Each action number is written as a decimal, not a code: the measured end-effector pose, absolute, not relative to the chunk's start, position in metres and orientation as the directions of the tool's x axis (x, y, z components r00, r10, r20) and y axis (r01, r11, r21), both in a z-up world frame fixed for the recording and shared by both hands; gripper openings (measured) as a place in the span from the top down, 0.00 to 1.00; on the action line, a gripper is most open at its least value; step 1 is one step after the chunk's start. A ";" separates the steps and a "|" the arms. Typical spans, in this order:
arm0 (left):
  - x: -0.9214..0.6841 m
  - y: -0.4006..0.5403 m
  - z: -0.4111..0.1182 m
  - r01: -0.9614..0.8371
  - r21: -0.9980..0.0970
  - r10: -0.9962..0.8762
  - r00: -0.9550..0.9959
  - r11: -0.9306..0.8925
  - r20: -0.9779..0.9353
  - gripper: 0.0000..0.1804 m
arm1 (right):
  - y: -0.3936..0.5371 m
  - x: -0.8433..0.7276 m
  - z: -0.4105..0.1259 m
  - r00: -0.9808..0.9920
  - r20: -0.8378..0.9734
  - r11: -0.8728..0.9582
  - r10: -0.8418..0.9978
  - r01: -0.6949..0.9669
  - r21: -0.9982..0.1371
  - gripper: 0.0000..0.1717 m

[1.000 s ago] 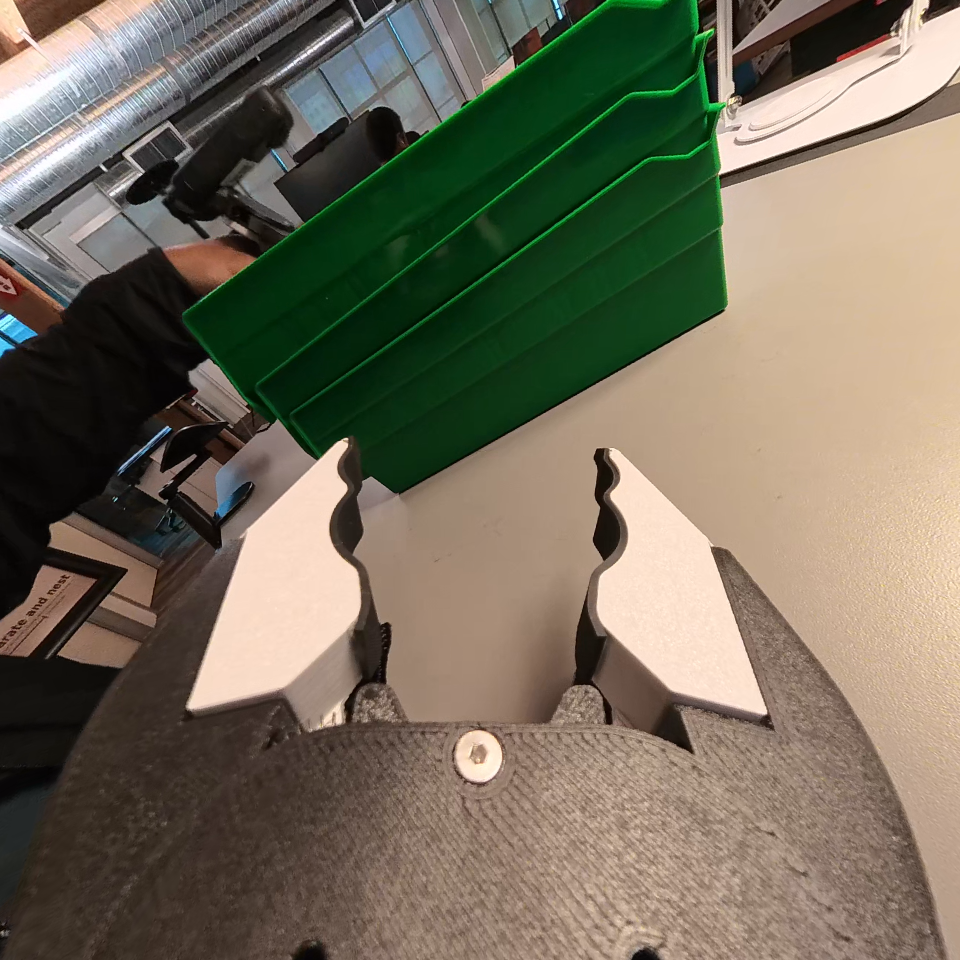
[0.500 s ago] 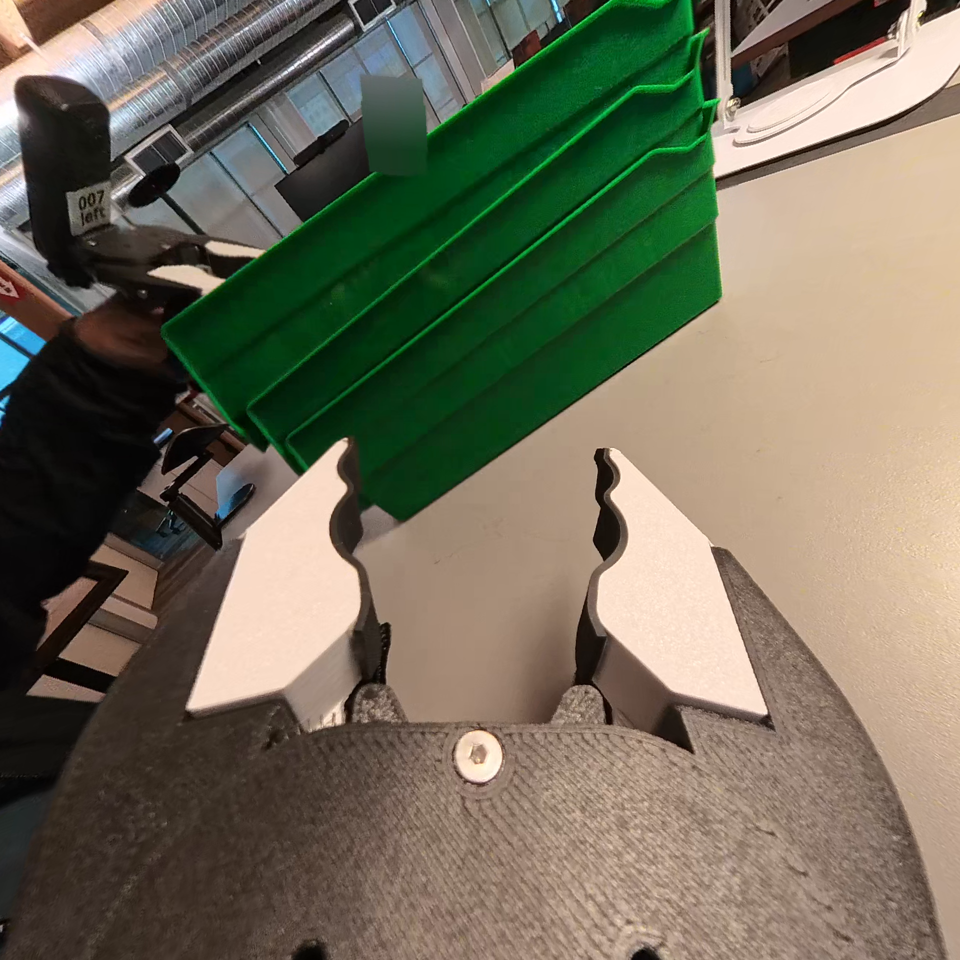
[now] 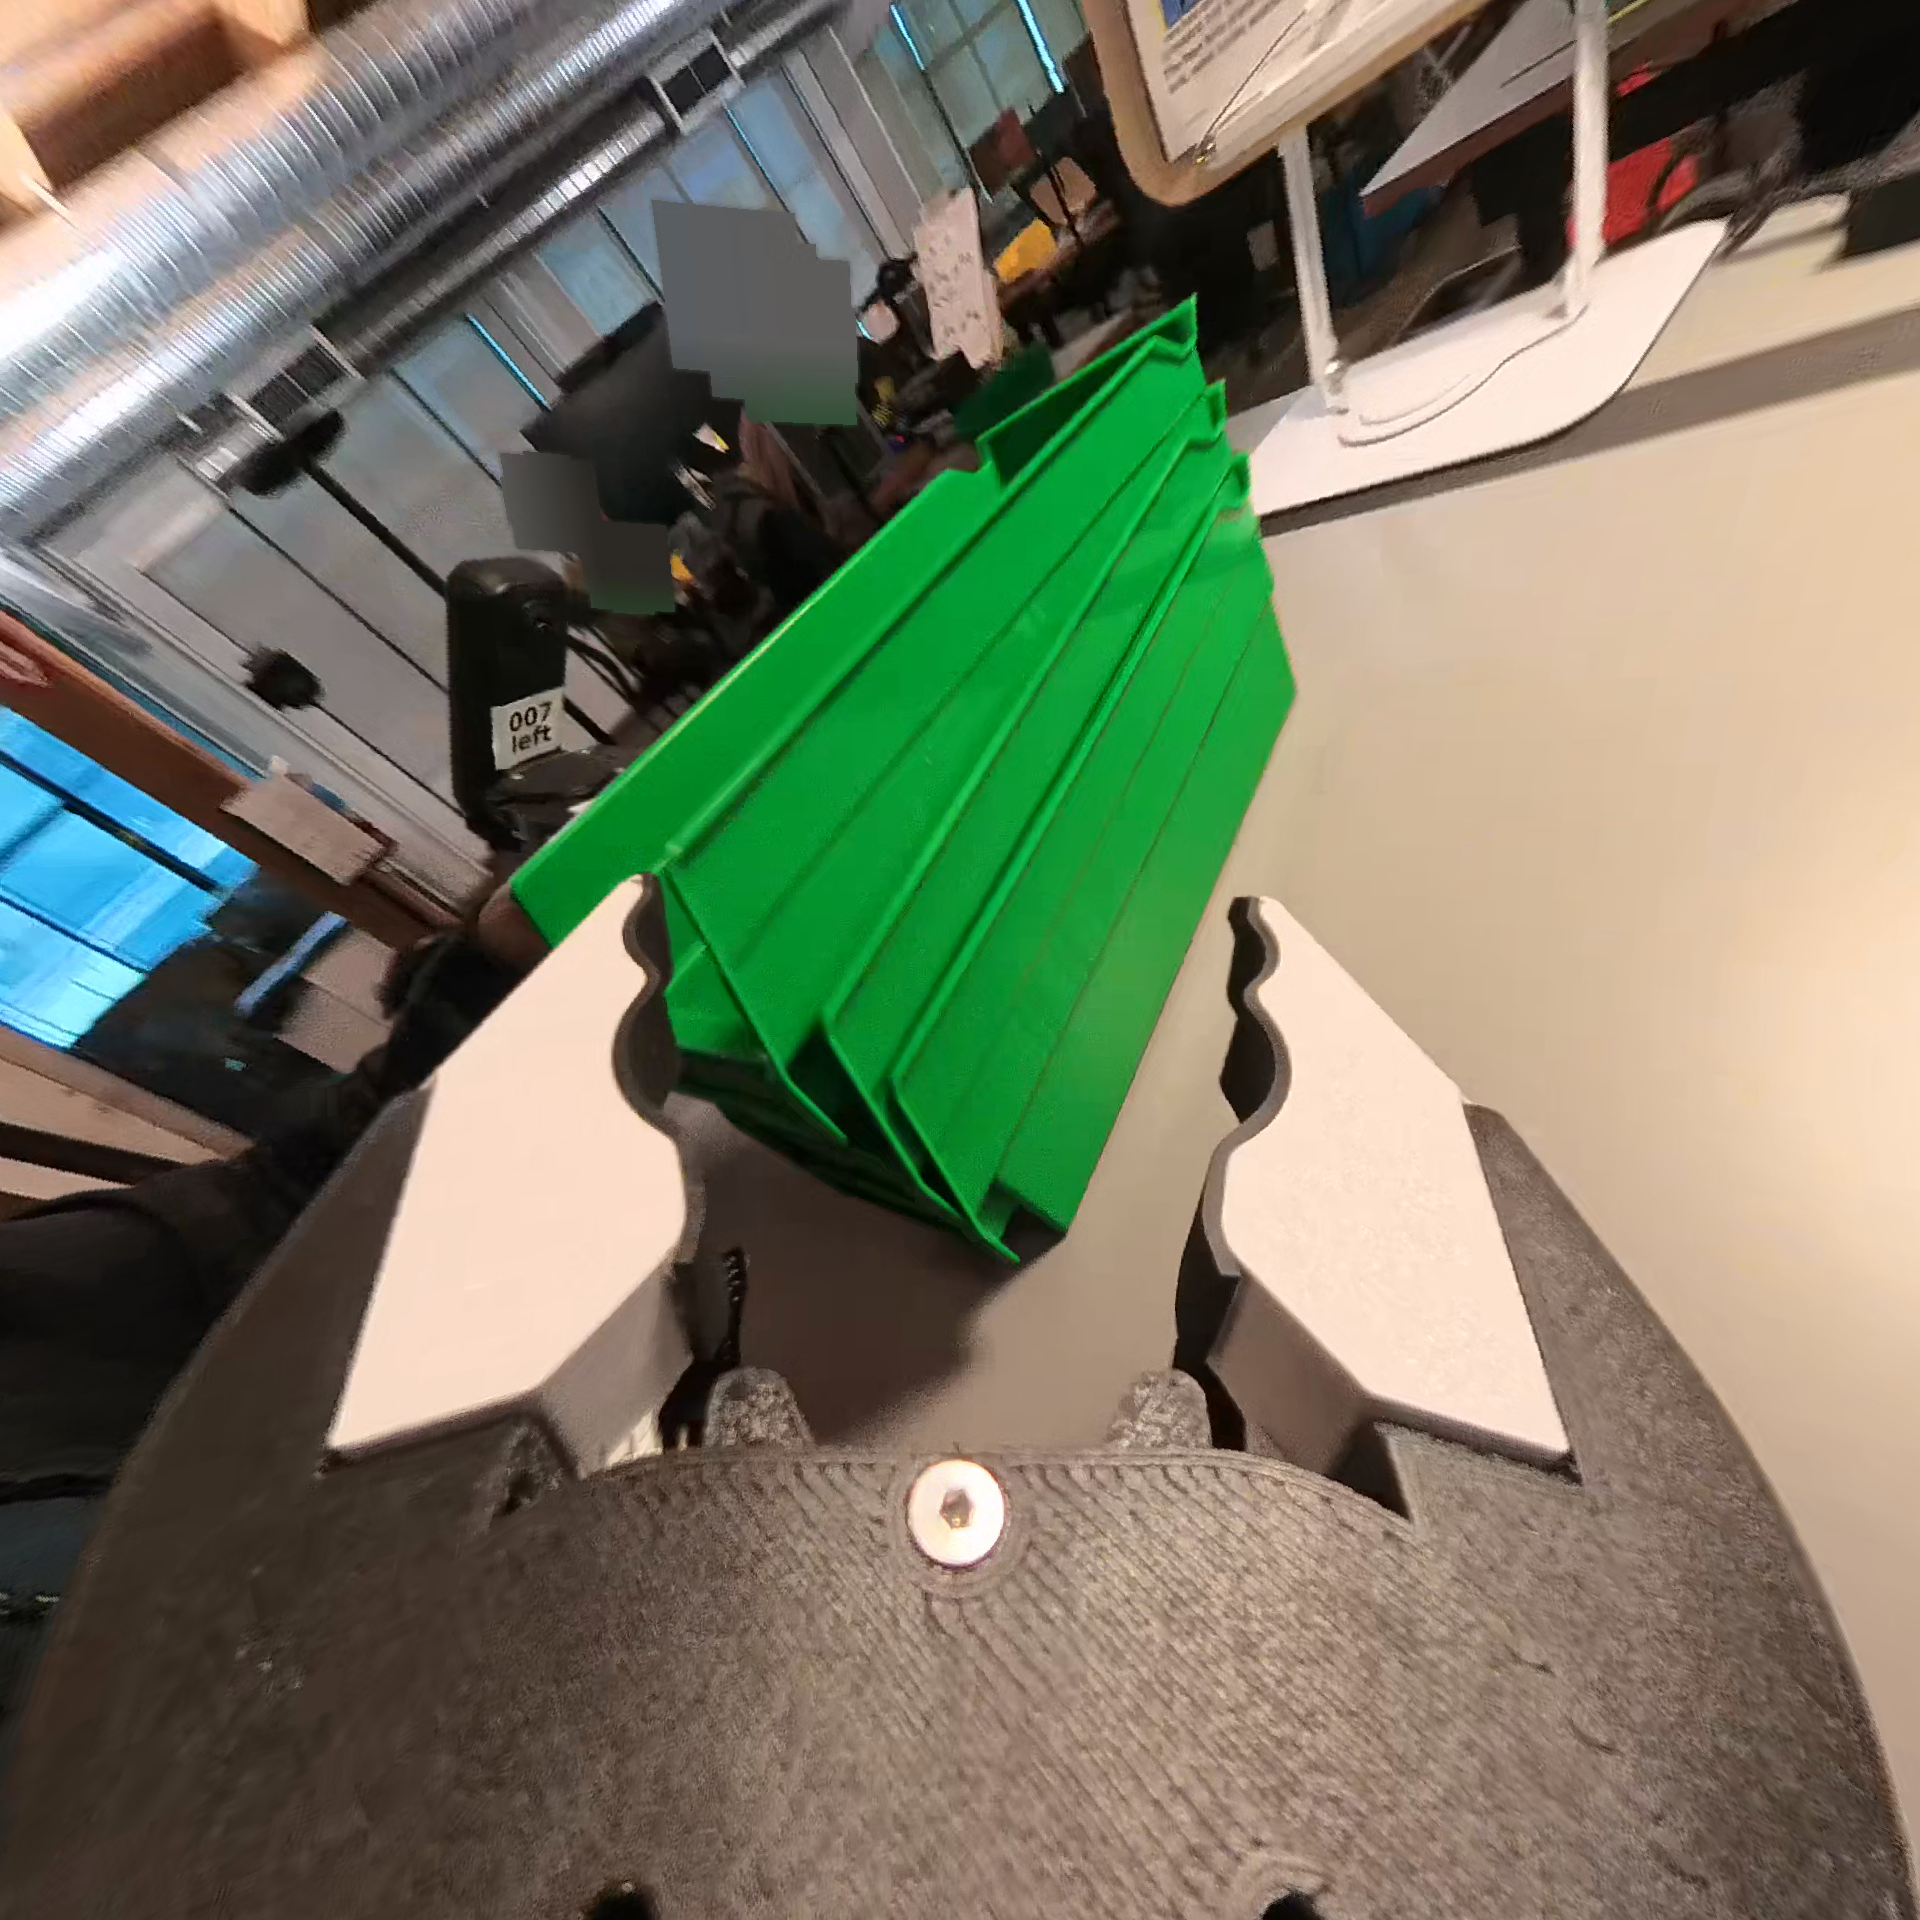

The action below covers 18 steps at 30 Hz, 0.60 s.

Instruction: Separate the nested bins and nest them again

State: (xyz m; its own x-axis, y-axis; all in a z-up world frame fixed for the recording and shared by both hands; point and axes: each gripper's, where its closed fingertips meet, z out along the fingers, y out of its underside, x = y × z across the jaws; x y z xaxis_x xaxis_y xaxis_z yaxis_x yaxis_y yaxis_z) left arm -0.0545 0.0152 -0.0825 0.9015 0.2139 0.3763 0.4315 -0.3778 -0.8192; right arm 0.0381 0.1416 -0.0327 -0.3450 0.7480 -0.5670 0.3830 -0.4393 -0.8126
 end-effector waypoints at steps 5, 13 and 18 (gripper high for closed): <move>-0.048 0.052 -0.089 0.413 -0.841 0.158 0.911 -0.349 0.381 0.50 | 0.152 0.018 0.023 -0.322 -0.315 -0.150 0.893 0.446 -0.883 0.25; -0.063 0.038 -0.107 0.311 -0.903 0.127 0.950 -0.297 0.286 0.48 | 0.120 -0.031 0.015 -0.398 -0.035 0.287 0.917 0.718 -0.634 0.08; -0.076 0.026 -0.117 0.321 -0.900 0.180 0.944 -0.295 0.277 0.49 | 0.107 -0.064 -0.004 -0.427 0.041 0.397 0.903 0.796 -0.457 0.07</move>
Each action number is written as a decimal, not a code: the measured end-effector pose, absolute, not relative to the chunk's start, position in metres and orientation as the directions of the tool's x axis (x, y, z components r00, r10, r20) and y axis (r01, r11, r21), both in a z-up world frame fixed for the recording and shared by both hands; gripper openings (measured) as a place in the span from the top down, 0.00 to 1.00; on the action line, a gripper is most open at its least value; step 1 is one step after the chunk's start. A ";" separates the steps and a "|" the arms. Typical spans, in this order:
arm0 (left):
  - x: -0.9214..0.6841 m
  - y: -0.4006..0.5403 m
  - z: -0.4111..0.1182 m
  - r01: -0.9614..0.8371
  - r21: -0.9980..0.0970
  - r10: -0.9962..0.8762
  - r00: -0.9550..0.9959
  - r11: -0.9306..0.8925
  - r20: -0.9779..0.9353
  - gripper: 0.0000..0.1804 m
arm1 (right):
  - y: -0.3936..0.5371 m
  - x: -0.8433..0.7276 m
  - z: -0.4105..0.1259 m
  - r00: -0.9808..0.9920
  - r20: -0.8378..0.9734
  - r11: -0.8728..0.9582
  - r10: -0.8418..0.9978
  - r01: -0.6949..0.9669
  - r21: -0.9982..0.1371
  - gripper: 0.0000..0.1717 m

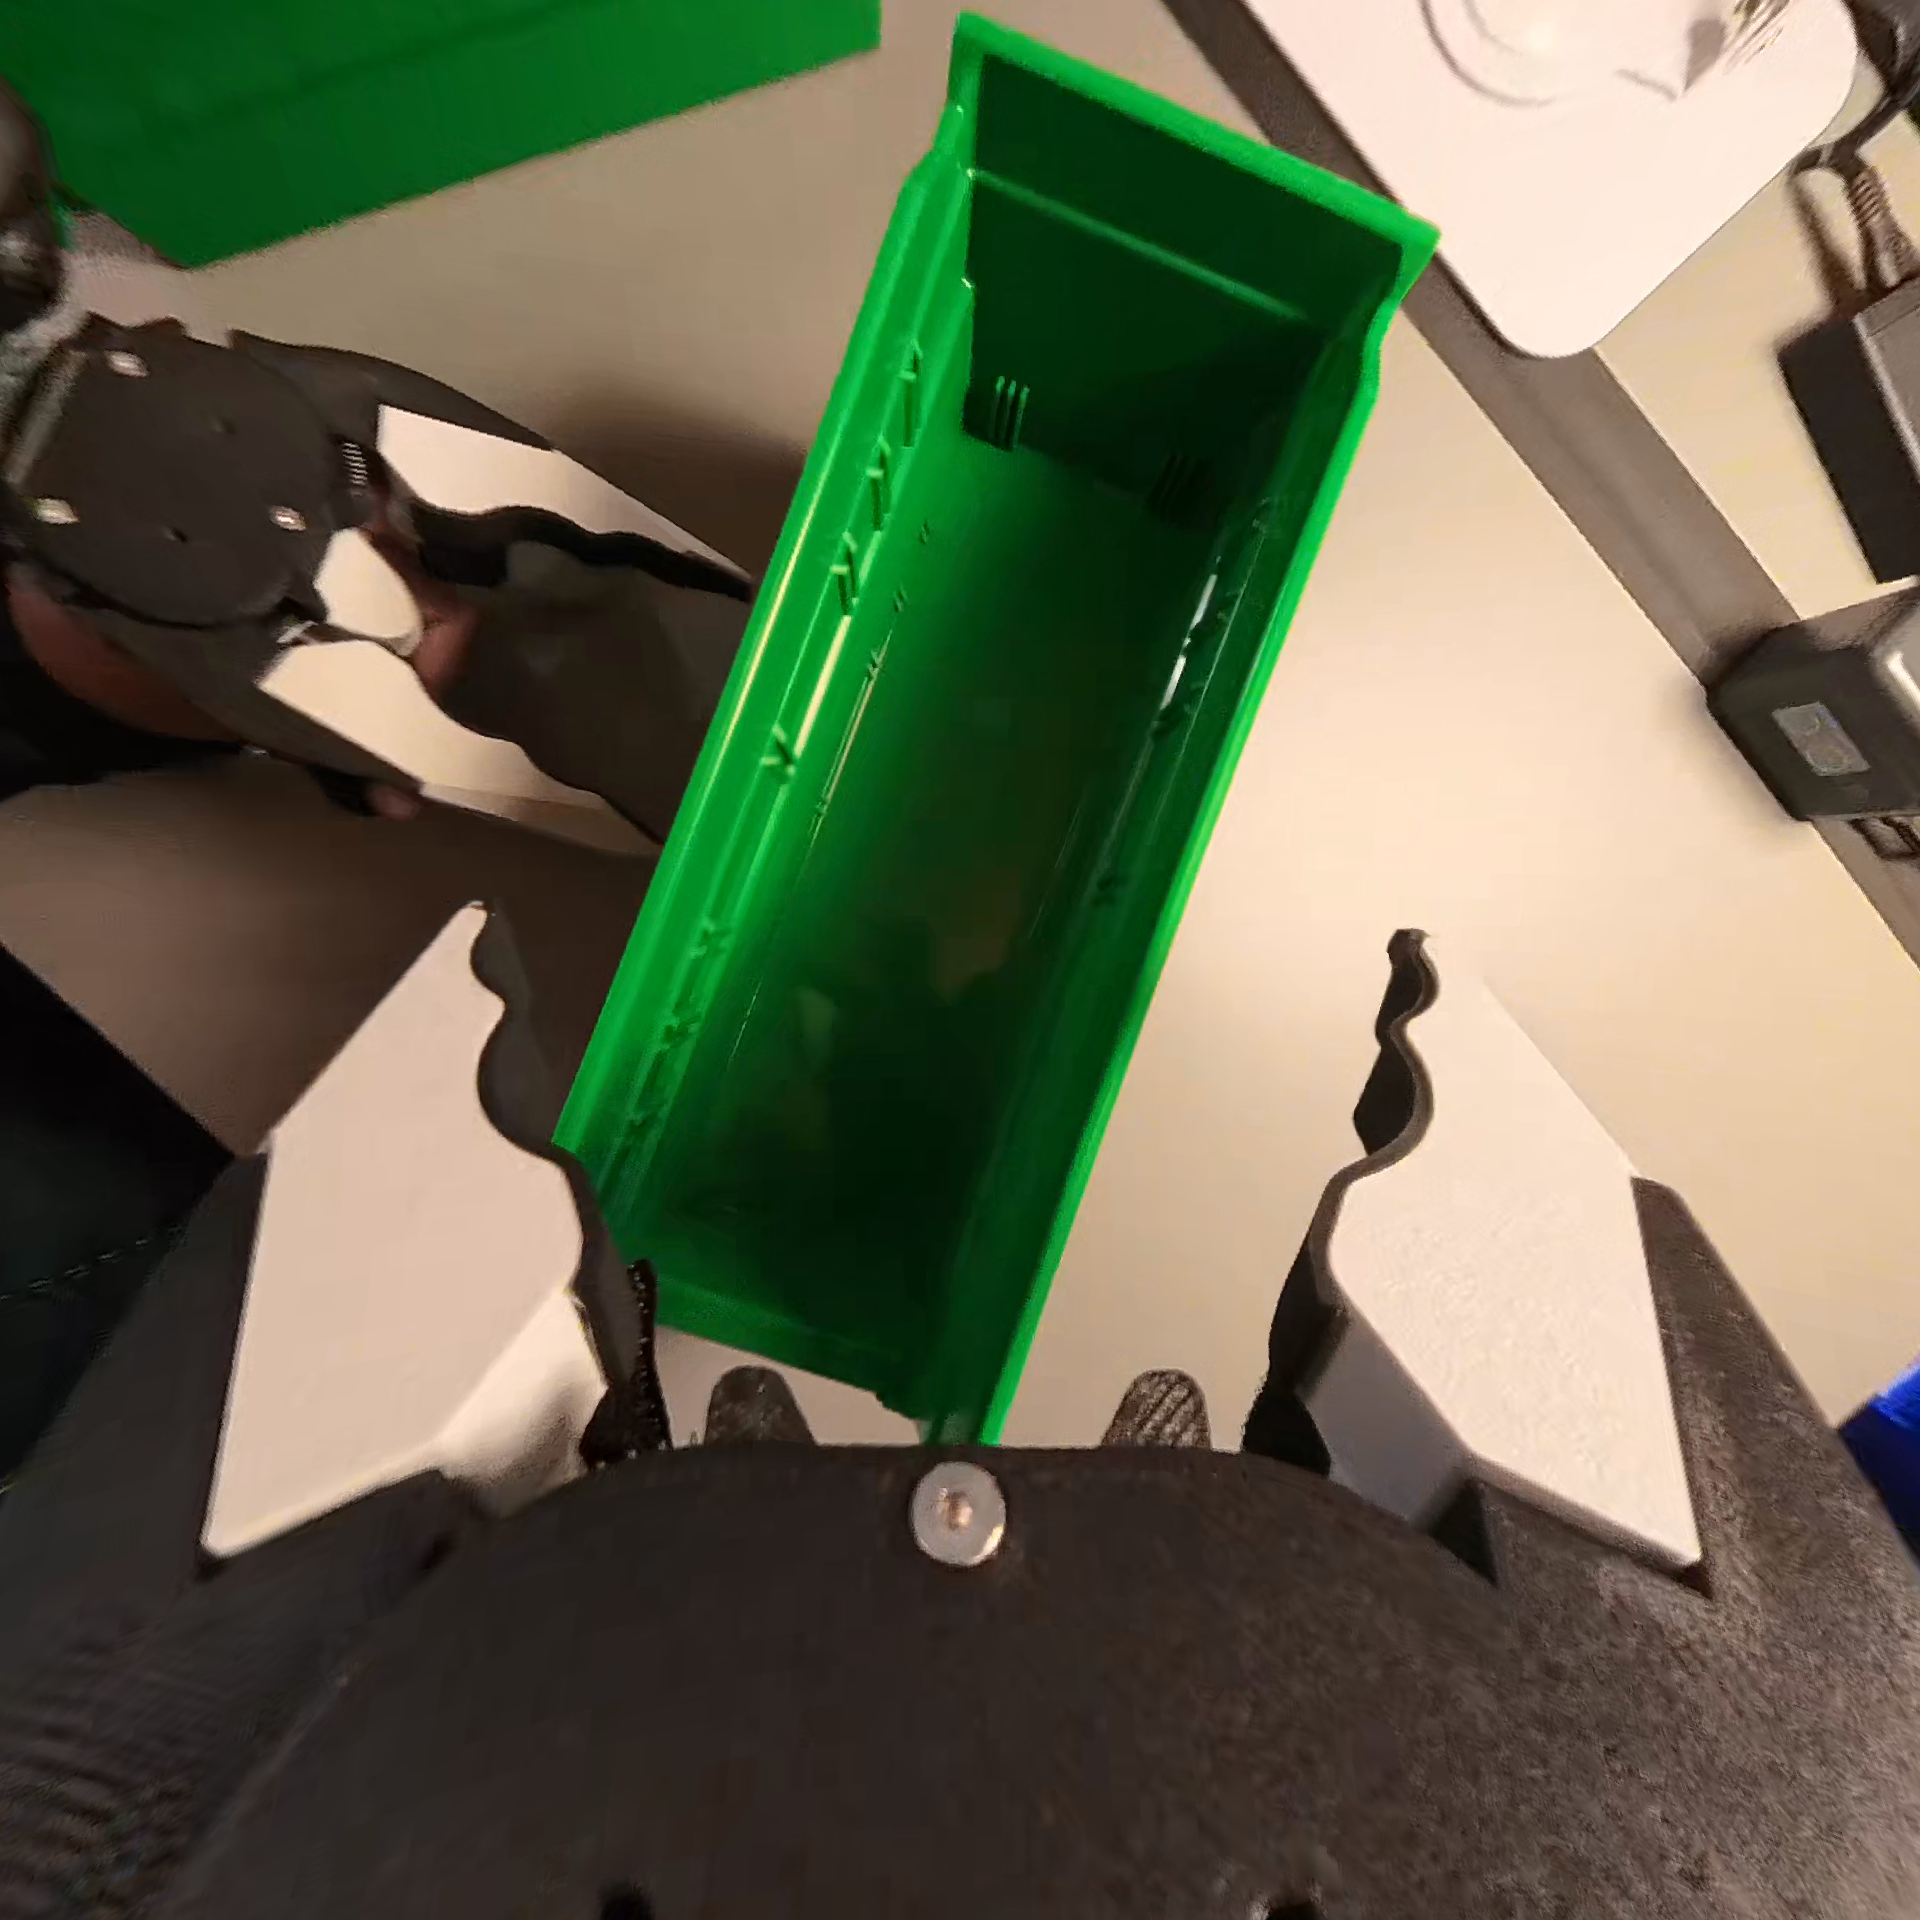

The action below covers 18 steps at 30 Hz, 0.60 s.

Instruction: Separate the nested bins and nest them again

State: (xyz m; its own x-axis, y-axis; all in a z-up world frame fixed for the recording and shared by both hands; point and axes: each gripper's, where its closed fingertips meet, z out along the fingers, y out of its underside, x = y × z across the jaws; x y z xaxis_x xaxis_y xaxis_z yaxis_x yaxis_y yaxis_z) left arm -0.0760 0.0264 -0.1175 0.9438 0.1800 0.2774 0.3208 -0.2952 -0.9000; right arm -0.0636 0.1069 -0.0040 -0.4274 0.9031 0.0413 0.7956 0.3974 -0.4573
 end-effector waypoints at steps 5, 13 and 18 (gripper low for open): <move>-0.079 0.026 -0.117 0.385 -0.883 0.190 0.920 -0.268 0.343 0.51 | 0.112 -0.085 -0.033 -0.409 0.112 0.424 0.905 0.855 -0.300 0.09; -0.076 0.027 -0.120 0.364 -0.884 0.196 0.928 -0.294 0.317 0.52 | 0.104 -0.090 -0.050 -0.430 0.121 0.447 0.895 0.868 -0.216 0.16; -0.077 0.026 -0.121 0.379 -0.879 0.201 0.922 -0.289 0.332 0.52 | 0.102 -0.089 -0.050 -0.437 0.092 0.446 0.895 0.869 -0.212 0.24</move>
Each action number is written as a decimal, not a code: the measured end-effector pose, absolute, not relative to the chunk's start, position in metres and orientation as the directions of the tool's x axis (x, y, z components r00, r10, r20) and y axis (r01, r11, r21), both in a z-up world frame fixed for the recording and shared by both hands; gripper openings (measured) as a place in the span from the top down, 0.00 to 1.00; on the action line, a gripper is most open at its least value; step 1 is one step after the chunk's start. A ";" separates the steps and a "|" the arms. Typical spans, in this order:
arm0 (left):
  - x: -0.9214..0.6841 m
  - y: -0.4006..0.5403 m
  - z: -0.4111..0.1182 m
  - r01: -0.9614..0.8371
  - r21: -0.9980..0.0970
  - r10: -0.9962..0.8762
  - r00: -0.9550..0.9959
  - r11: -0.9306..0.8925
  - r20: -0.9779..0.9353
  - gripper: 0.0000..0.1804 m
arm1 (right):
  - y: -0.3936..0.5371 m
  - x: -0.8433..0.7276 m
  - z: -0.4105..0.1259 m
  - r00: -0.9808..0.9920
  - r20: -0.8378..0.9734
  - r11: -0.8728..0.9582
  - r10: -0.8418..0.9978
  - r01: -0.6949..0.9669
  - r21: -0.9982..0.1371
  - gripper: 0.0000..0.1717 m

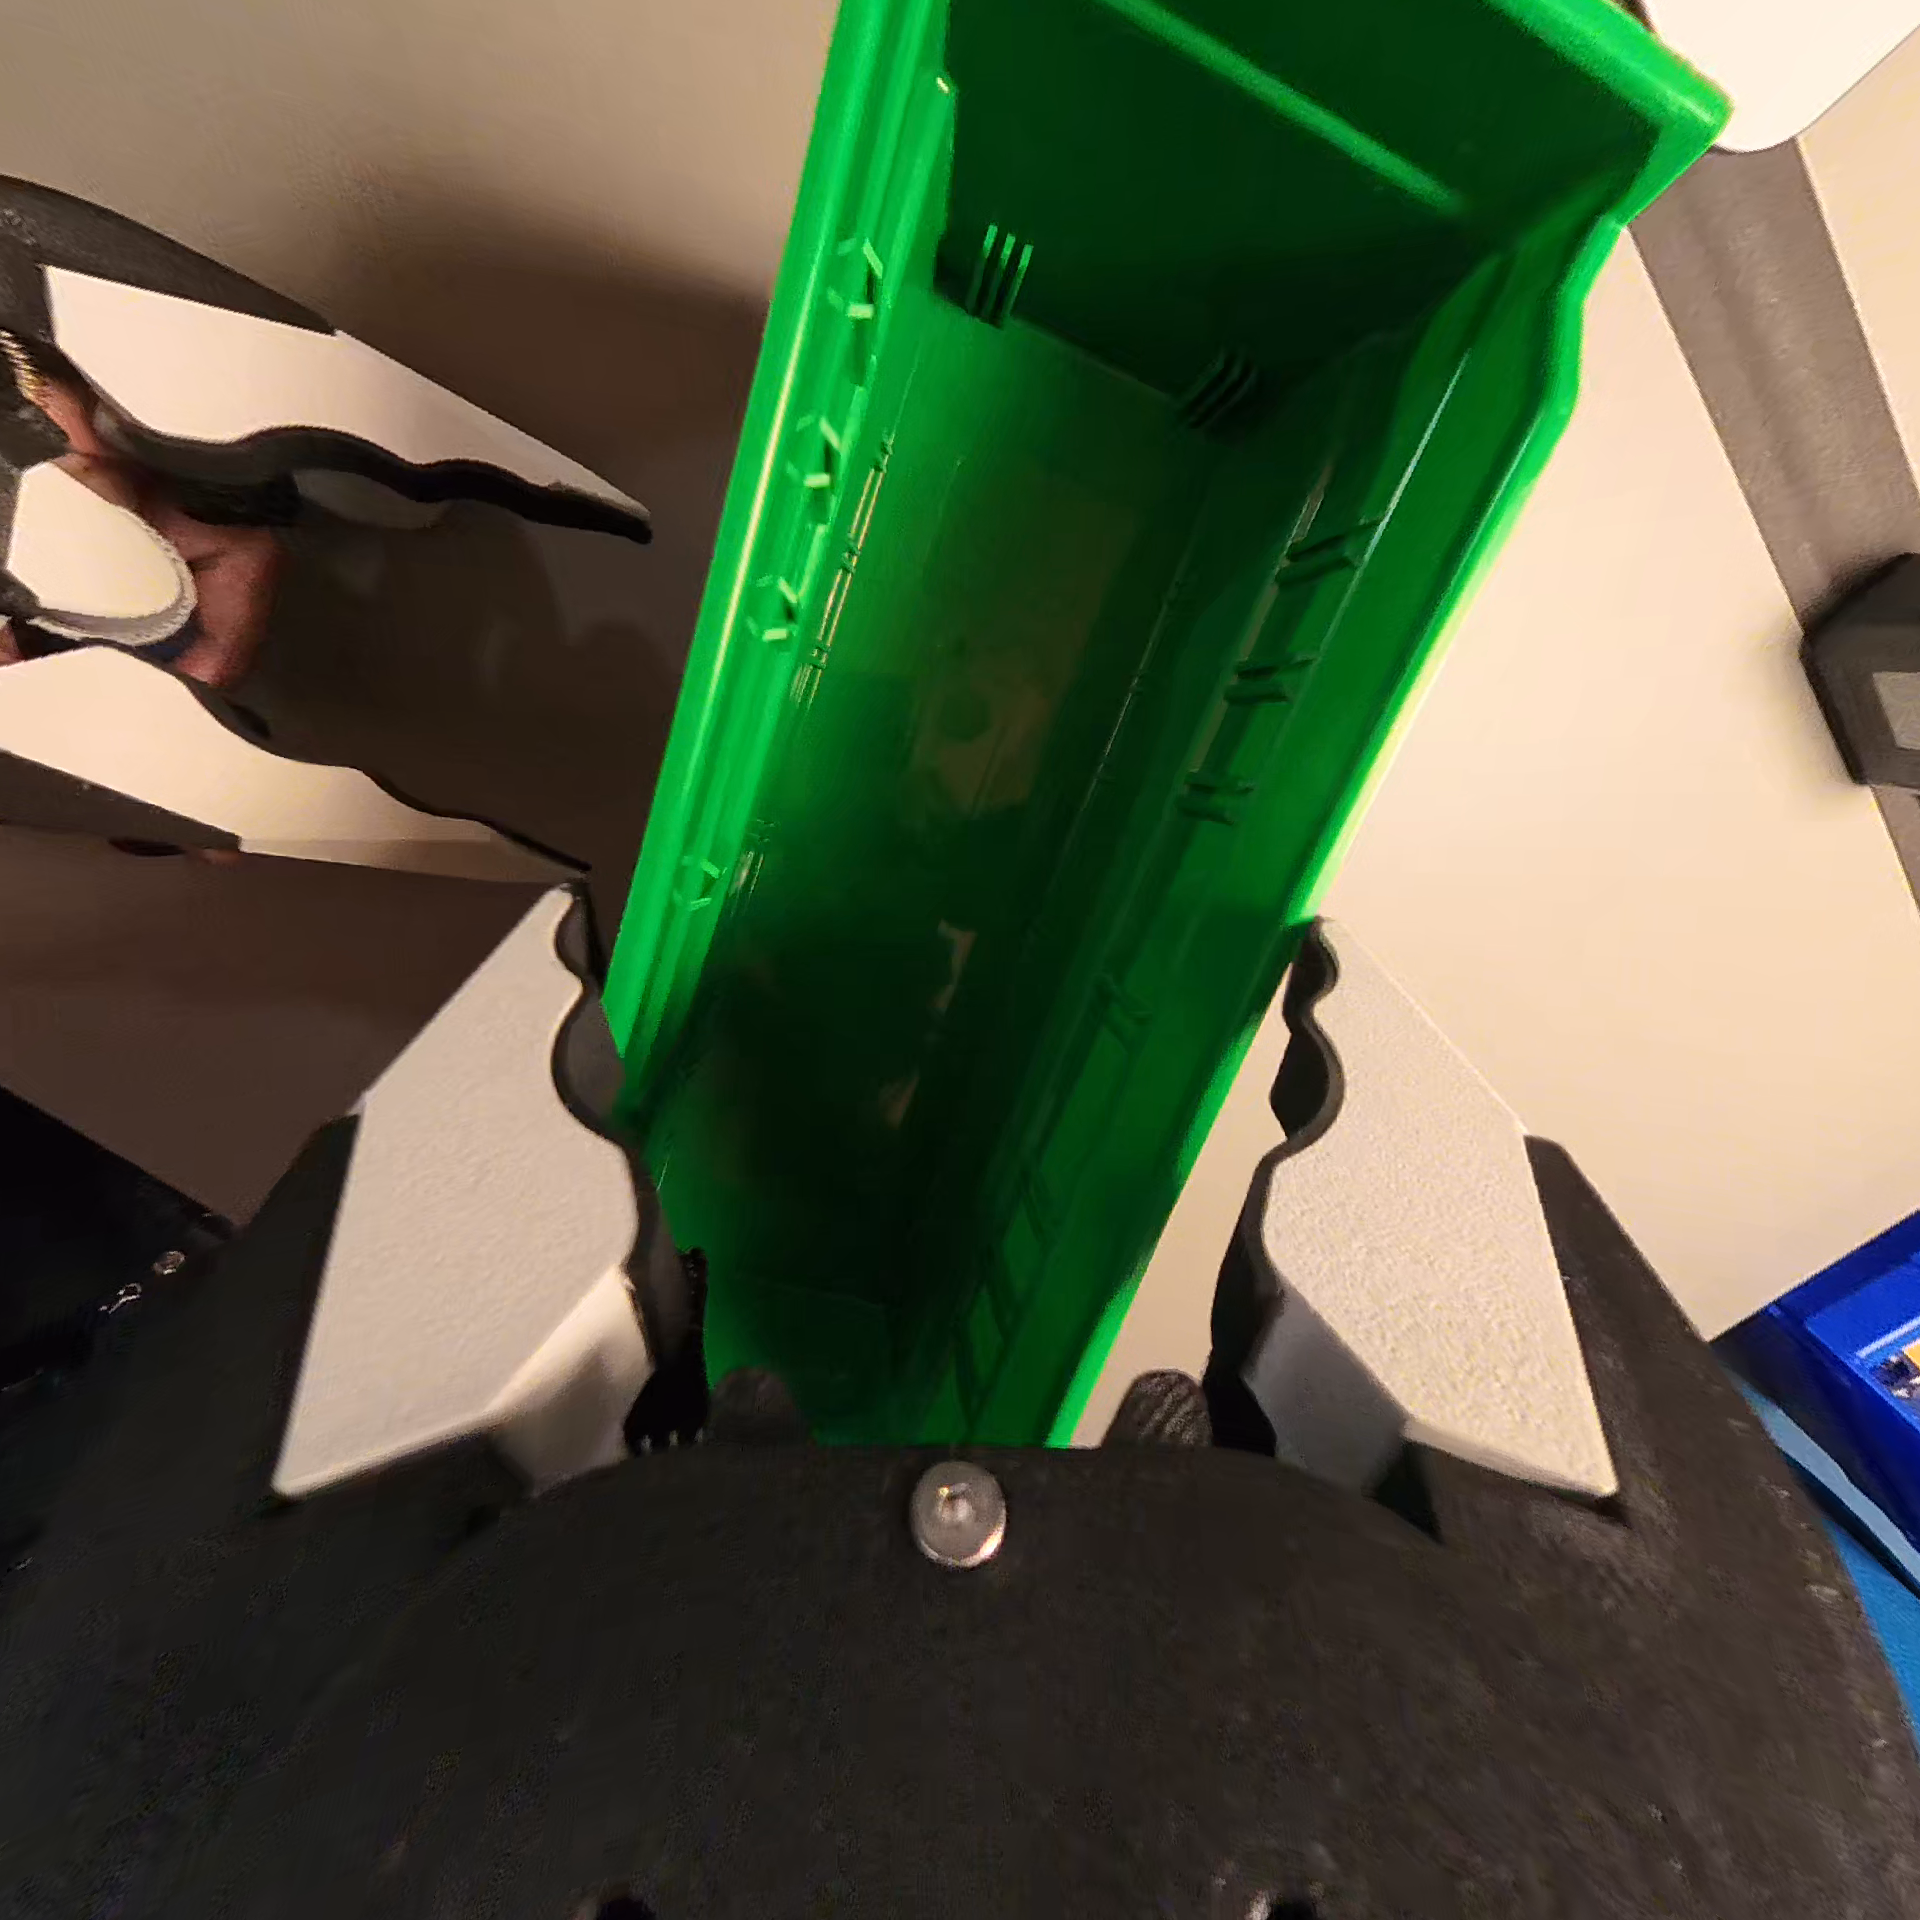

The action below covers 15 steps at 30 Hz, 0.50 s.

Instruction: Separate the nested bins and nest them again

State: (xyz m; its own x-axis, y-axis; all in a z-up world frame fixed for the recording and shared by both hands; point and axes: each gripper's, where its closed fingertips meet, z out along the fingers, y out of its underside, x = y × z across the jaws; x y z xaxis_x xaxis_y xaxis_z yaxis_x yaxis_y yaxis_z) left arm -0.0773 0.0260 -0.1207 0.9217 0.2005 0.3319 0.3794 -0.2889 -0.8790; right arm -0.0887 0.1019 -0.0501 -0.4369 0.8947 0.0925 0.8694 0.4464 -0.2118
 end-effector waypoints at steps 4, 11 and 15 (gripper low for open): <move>-0.077 0.026 -0.121 0.381 -0.878 0.202 0.921 -0.289 0.333 0.52 | 0.102 -0.089 -0.046 -0.438 0.110 0.452 0.892 0.866 -0.216 0.31; -0.078 0.026 -0.121 0.390 -0.874 0.202 0.918 -0.290 0.342 0.53 | 0.100 -0.094 -0.026 -0.437 0.124 0.454 0.891 0.848 -0.274 0.36; -0.078 0.026 -0.121 0.394 -0.873 0.202 0.916 -0.288 0.347 0.53 | 0.102 -0.095 -0.004 -0.435 0.135 0.454 0.890 0.832 -0.318 0.36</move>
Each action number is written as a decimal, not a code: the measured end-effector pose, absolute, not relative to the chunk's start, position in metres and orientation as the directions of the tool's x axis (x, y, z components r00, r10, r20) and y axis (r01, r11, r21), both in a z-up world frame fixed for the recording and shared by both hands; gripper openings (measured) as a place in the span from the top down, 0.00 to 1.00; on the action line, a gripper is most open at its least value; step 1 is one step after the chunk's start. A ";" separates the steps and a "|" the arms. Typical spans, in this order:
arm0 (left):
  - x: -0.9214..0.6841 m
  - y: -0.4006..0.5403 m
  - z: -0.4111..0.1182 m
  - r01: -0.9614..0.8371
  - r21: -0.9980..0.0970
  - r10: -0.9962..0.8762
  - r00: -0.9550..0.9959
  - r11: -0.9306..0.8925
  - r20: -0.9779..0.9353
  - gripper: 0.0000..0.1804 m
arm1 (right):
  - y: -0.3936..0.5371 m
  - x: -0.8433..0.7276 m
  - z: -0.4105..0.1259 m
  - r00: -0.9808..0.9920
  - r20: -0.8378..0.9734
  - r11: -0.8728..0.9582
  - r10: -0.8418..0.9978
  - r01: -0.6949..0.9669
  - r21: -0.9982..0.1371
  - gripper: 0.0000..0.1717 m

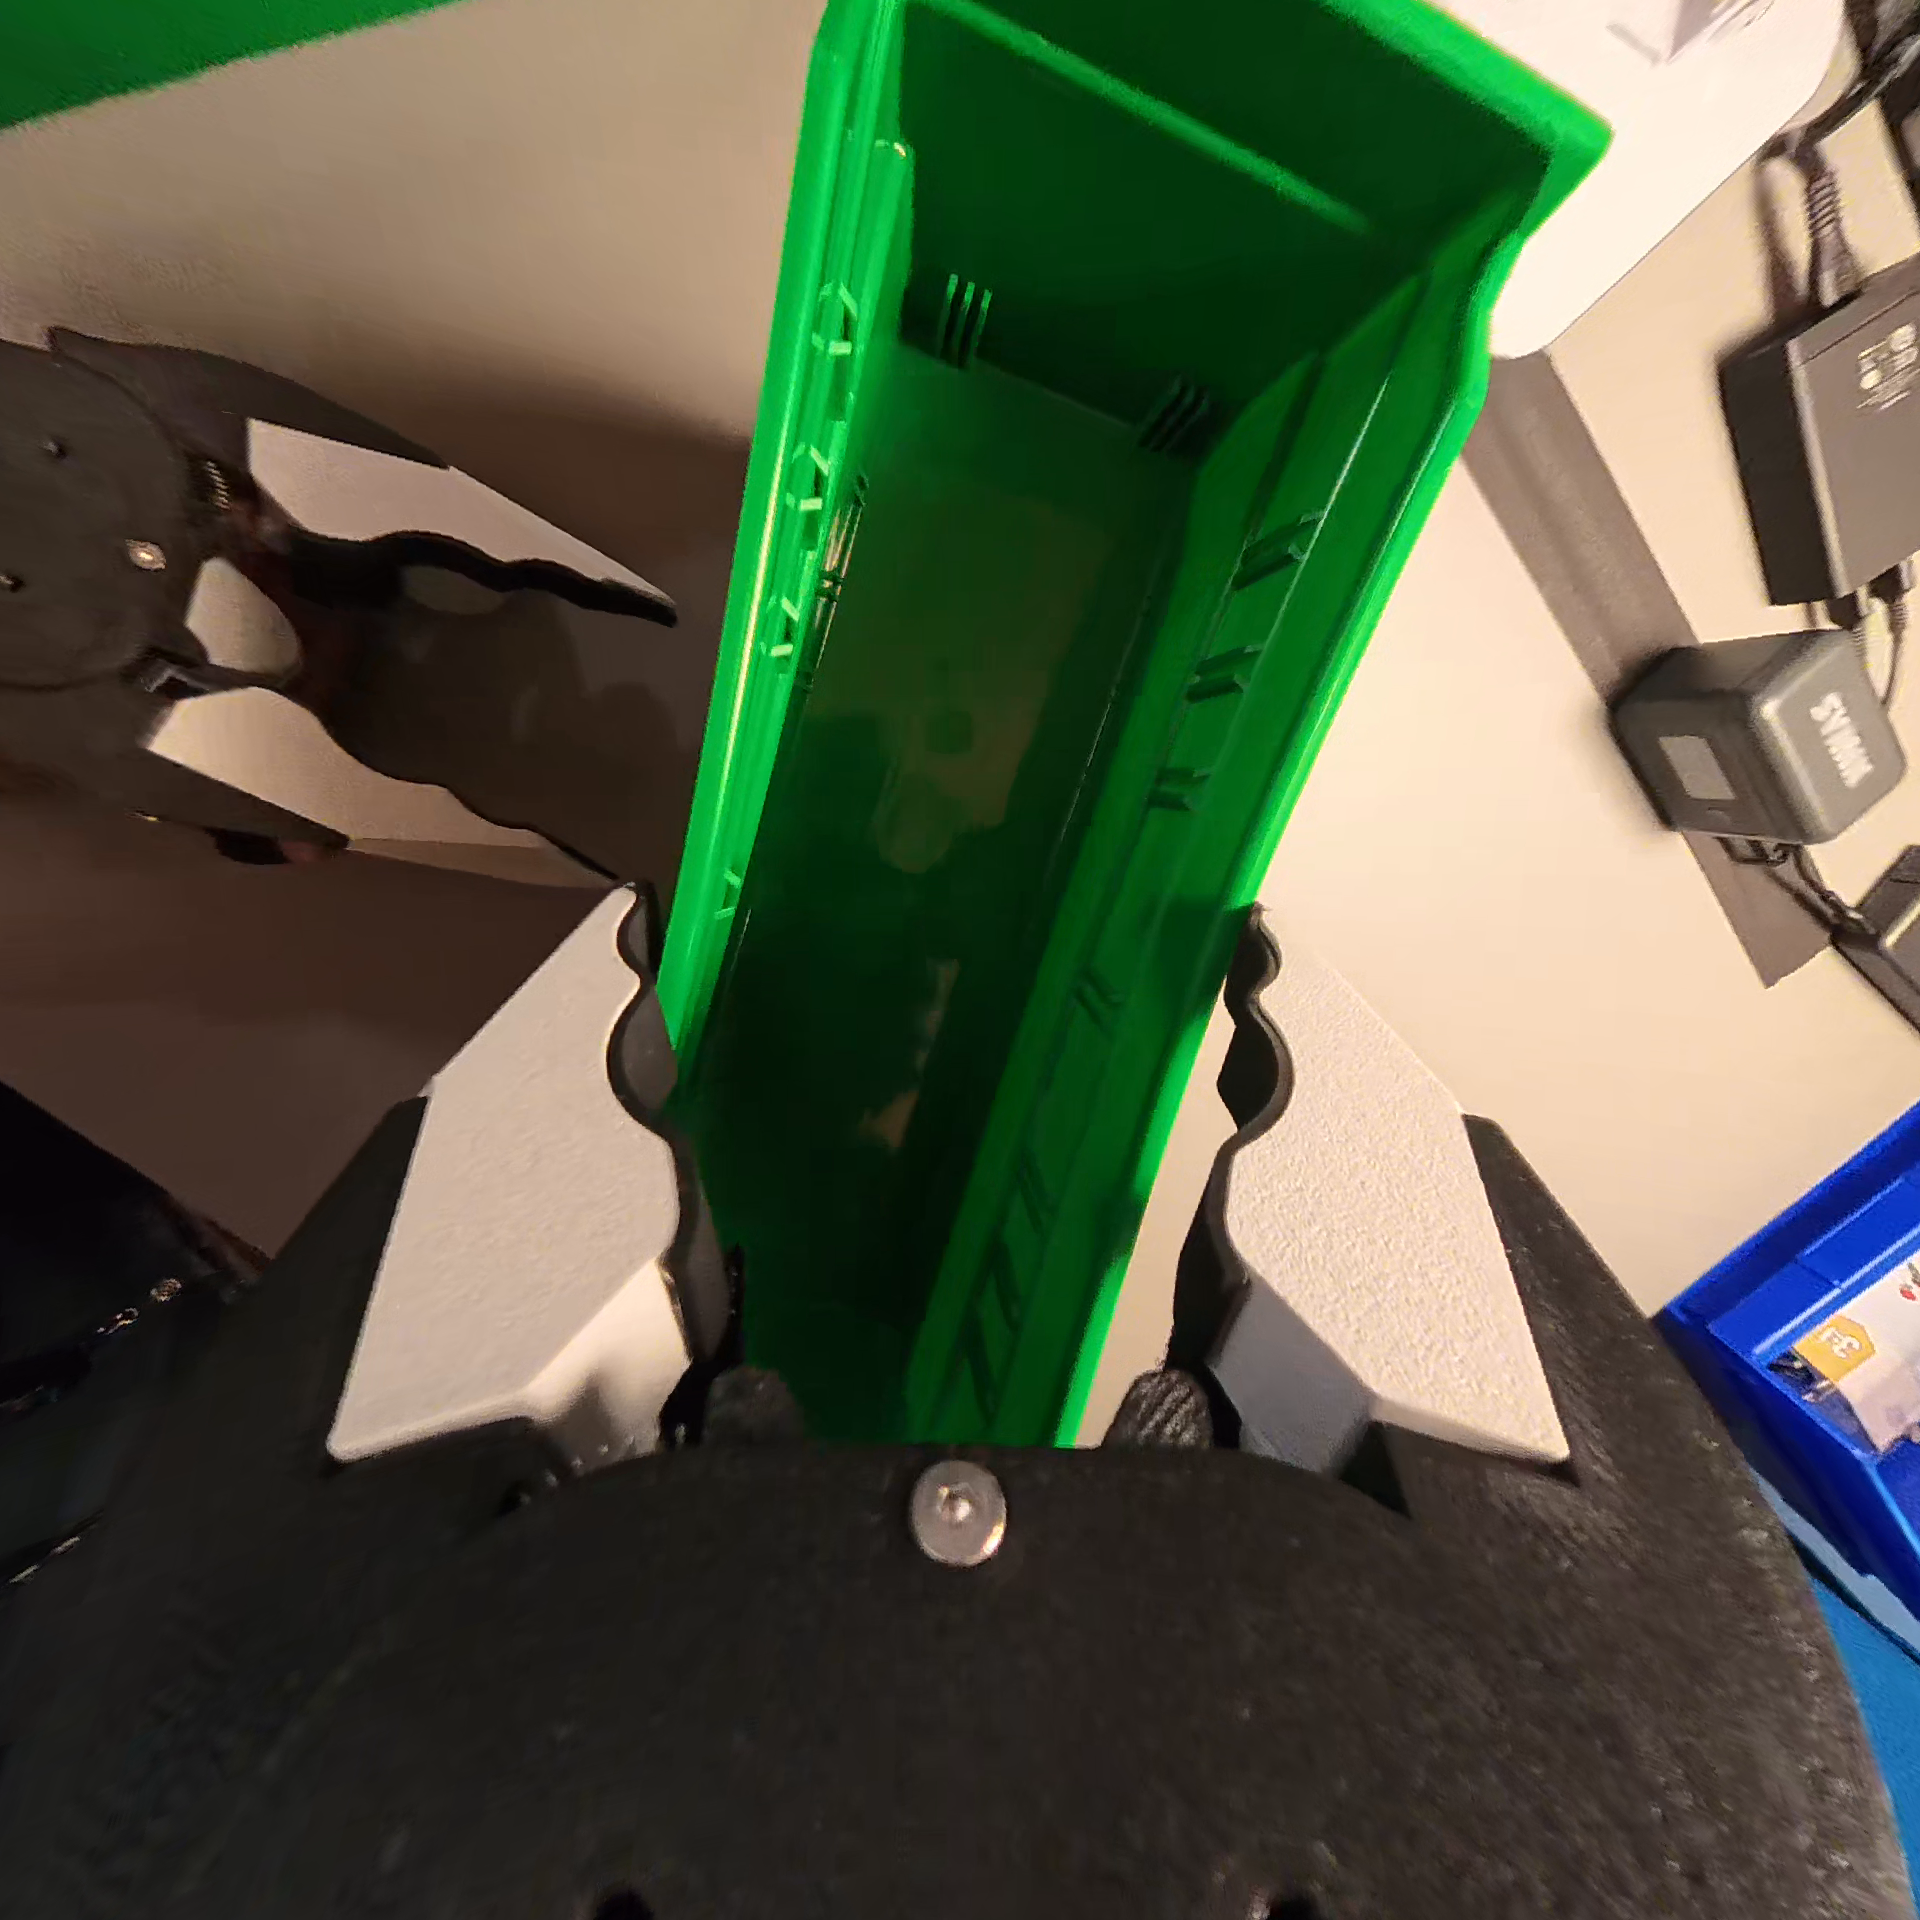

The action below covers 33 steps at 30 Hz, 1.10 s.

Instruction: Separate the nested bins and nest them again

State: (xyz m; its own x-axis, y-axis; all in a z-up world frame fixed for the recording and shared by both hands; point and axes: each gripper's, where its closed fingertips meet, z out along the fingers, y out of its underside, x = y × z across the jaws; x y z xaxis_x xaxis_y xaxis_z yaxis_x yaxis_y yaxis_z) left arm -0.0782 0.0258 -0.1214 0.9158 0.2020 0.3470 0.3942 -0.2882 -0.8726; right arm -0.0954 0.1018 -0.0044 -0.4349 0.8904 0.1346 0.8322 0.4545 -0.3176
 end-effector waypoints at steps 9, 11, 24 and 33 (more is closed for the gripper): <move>-0.078 0.025 -0.121 0.400 -0.871 0.201 0.914 -0.286 0.354 0.53 | 0.136 -0.084 0.080 -0.366 0.115 0.371 0.923 0.776 -0.510 0.36; -0.079 0.026 -0.121 0.400 -0.870 0.202 0.913 -0.287 0.354 0.53 | 0.158 -0.076 0.086 -0.326 0.123 0.340 0.937 0.780 -0.525 0.36; -0.080 0.025 -0.123 0.407 -0.866 0.217 0.909 -0.289 0.355 0.53 | 0.301 -0.022 -0.068 -0.027 0.062 0.048 0.998 0.934 -0.355 0.35; -0.080 0.024 -0.124 0.420 -0.860 0.215 0.904 -0.292 0.368 0.53 | 0.321 -0.005 -0.098 0.034 0.098 0.010 0.995 0.912 -0.411 0.29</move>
State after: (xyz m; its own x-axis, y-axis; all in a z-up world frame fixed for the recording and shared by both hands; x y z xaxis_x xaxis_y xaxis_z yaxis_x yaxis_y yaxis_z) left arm -0.0804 0.0243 -0.1243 0.9043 0.2155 0.3684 0.4197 -0.2917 -0.8595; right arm -0.0053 0.3215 -0.0982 0.0337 0.9946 0.0984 0.9115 0.0098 -0.4112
